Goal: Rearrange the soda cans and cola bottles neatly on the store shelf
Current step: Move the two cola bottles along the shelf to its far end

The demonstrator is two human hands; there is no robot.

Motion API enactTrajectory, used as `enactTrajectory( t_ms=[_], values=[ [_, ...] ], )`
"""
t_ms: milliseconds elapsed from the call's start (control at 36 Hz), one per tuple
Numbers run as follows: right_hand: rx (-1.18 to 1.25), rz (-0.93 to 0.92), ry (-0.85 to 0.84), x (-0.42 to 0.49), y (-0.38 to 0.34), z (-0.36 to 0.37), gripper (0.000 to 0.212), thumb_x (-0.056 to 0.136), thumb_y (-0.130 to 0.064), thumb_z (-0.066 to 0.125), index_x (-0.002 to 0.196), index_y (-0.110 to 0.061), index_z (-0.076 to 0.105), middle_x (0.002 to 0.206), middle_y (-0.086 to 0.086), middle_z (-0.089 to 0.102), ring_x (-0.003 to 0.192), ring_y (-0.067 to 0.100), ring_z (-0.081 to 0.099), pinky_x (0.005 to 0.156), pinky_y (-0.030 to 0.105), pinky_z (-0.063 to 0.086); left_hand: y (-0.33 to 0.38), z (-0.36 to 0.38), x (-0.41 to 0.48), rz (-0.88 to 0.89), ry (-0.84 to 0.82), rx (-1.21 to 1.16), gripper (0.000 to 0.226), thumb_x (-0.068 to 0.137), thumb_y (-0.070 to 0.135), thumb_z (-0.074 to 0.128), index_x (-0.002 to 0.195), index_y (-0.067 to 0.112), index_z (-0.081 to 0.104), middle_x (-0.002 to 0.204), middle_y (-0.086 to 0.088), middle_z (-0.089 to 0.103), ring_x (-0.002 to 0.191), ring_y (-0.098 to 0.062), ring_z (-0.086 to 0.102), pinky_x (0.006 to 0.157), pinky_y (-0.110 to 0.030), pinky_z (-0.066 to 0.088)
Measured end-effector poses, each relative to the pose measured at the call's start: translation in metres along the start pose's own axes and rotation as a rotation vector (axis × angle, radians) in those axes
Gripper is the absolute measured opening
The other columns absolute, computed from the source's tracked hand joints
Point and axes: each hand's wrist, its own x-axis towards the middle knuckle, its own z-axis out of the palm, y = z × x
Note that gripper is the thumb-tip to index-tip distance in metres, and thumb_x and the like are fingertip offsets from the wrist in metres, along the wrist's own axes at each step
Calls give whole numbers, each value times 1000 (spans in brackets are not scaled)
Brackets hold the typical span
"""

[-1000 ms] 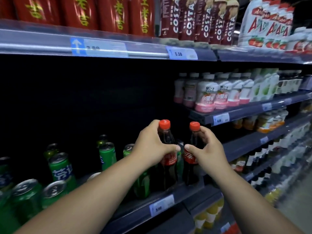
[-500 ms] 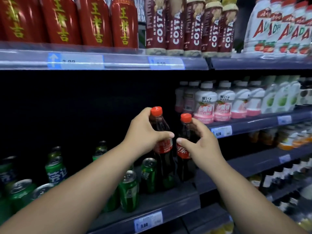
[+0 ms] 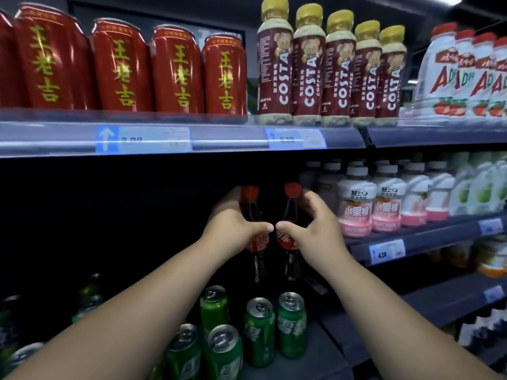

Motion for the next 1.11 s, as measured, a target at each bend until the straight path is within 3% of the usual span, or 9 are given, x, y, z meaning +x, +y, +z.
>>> enactTrajectory(
  t_ms=[111, 250, 417, 639, 750, 889, 1056, 1111],
  values=[
    [-31, 25, -12, 3, 22, 20, 64, 68, -26, 90, 124, -26, 59, 118, -8, 68, 113, 13, 63, 98, 31, 49, -20, 14, 11, -95, -50, -16, 76, 58, 30, 92, 123, 31, 53, 106, 10, 62, 99, -12, 61, 86, -25, 49],
    [-41, 127, -100, 4, 49, 39, 75, 71, -24, 89, 136, -25, 52, 117, -10, 63, 114, 12, 59, 95, 27, 45, -52, 31, 15, -140, -132, -71, 86, 64, 21, 90, 136, 31, 43, 107, 15, 54, 101, -6, 54, 81, -16, 37],
    [-33, 243, -126, 2, 85, 60, 77, 70, -24, 90, 136, -28, 50, 115, -10, 66, 112, 13, 62, 92, 24, 46, -84, 49, 19, -167, -196, -26, 90, 61, 24, 92, 136, 29, 43, 114, 11, 60, 109, -13, 59, 89, -23, 44],
    [-33, 290, -192, -6, 104, 72, 73, 69, -25, 91, 130, -30, 52, 106, -16, 64, 104, 11, 64, 87, 29, 55, -106, 61, 16, -212, -227, 9, 94, 63, 24, 91, 140, 26, 38, 110, 14, 55, 108, -10, 57, 85, -19, 37],
    [-34, 285, -204, -3, 105, 74, 73, 69, -23, 91, 130, -27, 50, 107, -10, 65, 102, 12, 63, 82, 19, 47, -113, 68, 12, -227, -246, 24, 96, 61, 26, 91, 141, 27, 37, 116, 10, 60, 109, -12, 59, 89, -22, 43],
    [-74, 264, -271, 0, 105, 74, 74, 71, -21, 87, 133, -24, 48, 105, -6, 66, 101, 17, 66, 83, 29, 54, -112, 68, 13, -223, -273, 61, 89, 67, 29, 88, 139, 27, 36, 116, 9, 60, 102, -11, 57, 83, -23, 42],
    [-70, 232, -337, -3, 106, 71, 89, 72, -11, 84, 148, -28, 39, 111, -8, 66, 100, 12, 64, 78, 19, 48, -104, 69, 13, -234, -364, 111, 95, 71, 28, 81, 144, 34, 21, 112, 9, 59, 100, -14, 60, 83, -28, 48],
    [-57, 226, -361, -5, 105, 66, 93, 72, -9, 85, 149, -30, 37, 105, -17, 65, 95, 0, 63, 76, 9, 46, -102, 67, 11, -222, -408, 80, 104, 69, 26, 82, 147, 36, 14, 117, 10, 58, 103, -11, 58, 88, -30, 50]
  ],
)
